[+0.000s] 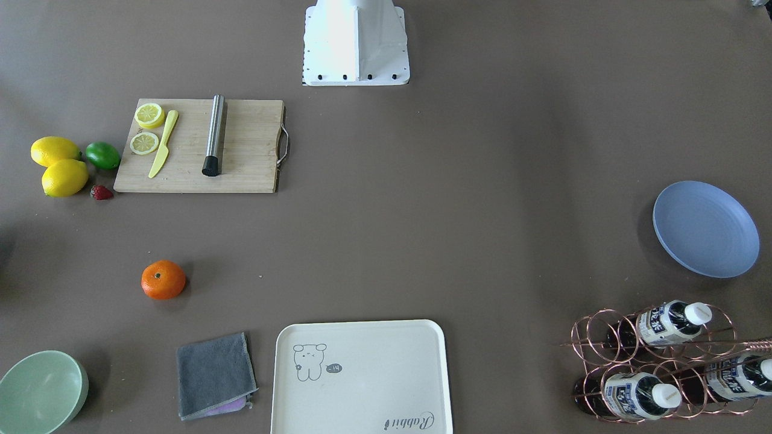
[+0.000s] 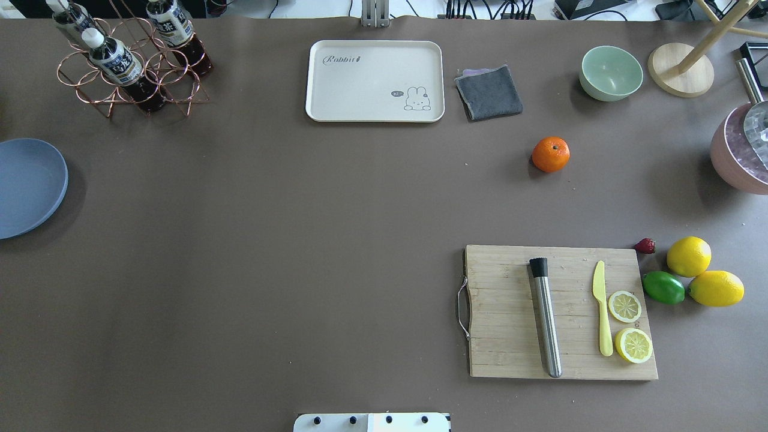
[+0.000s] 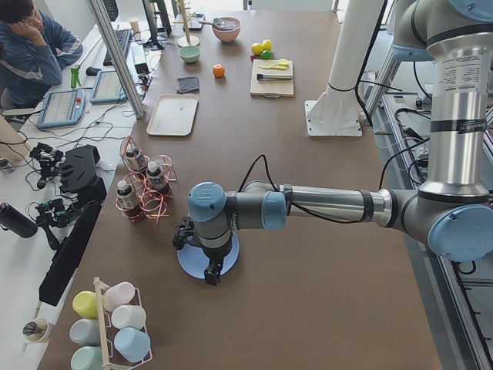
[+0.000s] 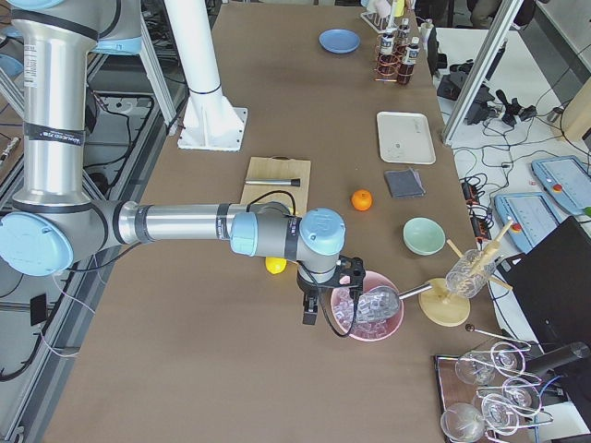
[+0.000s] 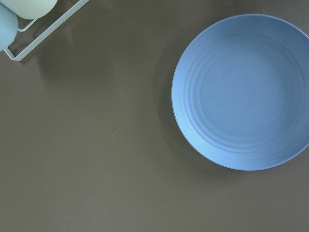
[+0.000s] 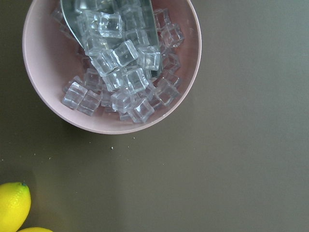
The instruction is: Pick orange to plate
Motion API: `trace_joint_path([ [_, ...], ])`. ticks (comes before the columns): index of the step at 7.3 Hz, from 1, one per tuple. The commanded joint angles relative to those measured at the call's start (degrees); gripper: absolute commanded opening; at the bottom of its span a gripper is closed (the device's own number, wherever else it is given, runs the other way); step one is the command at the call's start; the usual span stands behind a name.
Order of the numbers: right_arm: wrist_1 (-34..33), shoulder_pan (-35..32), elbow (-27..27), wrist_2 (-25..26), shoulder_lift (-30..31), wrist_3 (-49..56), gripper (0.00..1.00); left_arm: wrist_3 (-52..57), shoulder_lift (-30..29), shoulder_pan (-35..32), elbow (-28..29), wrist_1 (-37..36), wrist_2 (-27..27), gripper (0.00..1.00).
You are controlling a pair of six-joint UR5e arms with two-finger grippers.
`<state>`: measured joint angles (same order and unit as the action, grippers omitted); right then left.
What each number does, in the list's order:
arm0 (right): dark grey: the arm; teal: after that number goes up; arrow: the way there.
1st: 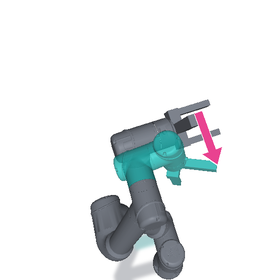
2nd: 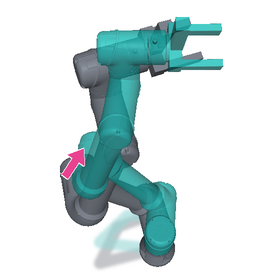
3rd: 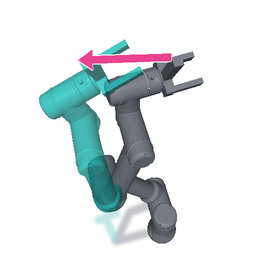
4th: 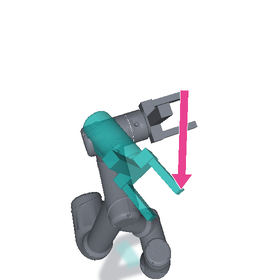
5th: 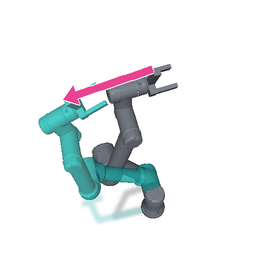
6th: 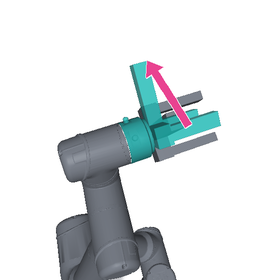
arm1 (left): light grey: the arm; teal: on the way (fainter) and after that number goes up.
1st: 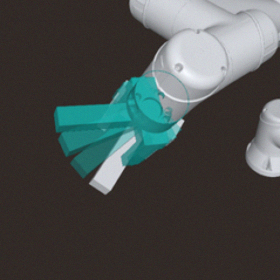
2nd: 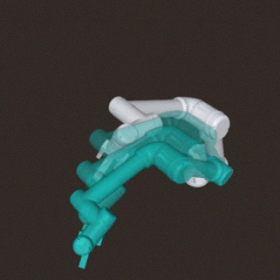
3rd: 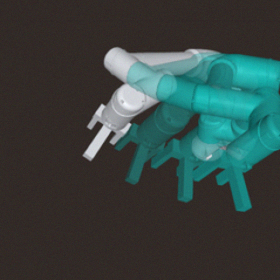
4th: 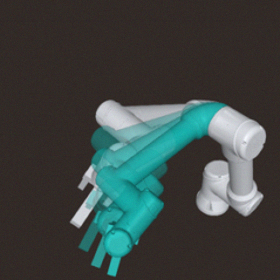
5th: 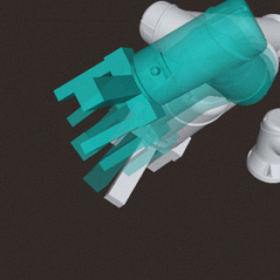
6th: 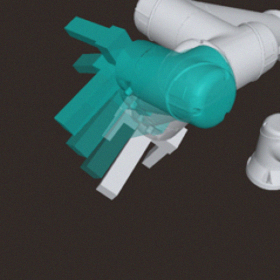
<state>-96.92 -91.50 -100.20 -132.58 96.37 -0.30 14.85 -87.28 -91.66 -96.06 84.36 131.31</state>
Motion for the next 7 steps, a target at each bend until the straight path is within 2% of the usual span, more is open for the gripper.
trace_joint_path([
  [1,0.06,0.0,0.0,-0.04,-0.04,-0.05,1.0,0.09,0.26,0.08,-0.44,0.02,0.09,0.98],
  [7,0.06,0.0,-0.18,-0.04,-0.66,-0.22,1.0,-0.43,-0.61,0.08,-0.62,0.37,0.52,0.98],
])
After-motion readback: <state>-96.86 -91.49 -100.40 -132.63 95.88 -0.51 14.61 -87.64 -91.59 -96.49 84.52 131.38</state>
